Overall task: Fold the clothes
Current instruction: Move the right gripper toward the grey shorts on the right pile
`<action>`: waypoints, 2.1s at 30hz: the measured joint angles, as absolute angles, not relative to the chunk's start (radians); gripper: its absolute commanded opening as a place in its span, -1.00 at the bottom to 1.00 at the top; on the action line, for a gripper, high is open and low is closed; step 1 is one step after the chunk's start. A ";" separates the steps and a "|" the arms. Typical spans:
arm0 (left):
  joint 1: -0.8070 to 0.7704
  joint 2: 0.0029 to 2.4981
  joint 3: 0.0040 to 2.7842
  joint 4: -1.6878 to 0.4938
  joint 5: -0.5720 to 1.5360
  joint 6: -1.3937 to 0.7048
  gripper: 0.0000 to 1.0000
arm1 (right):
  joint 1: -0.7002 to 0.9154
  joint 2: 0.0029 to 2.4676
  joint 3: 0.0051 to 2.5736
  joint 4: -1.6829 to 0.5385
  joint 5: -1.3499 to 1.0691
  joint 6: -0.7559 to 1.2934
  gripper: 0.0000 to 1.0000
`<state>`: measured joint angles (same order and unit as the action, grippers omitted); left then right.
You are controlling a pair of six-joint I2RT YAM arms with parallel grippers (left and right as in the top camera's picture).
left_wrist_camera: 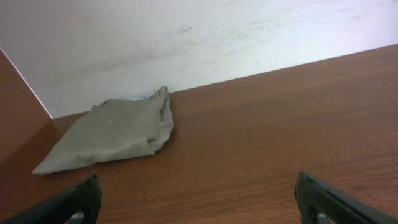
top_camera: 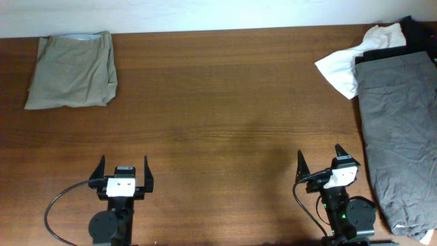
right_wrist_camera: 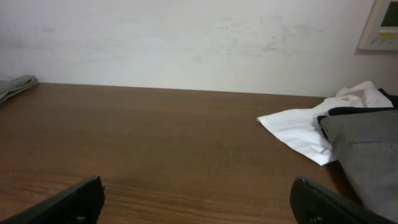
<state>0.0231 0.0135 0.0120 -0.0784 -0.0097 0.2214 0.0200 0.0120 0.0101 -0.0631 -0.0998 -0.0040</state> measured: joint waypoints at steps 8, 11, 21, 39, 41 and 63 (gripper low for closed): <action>0.023 0.014 0.012 -0.079 -0.010 0.221 0.98 | 0.020 0.012 0.010 -0.063 -0.100 -0.004 0.97; 0.023 0.014 0.012 -0.079 -0.010 0.221 0.98 | 0.020 0.012 0.010 -0.063 -0.100 -0.004 0.98; 0.023 0.014 0.012 -0.079 -0.010 0.221 0.98 | 0.020 0.012 0.010 -0.063 -0.100 -0.004 0.98; 0.023 0.014 0.012 -0.079 -0.010 0.221 0.98 | 0.020 0.012 0.010 -0.063 -0.100 -0.004 0.97; 0.023 0.014 0.012 -0.079 -0.010 0.221 0.98 | 0.020 0.012 0.010 -0.063 -0.100 -0.003 0.97; 0.023 0.014 0.012 -0.079 -0.006 0.221 0.98 | 0.020 0.012 0.011 0.304 -0.595 0.407 0.97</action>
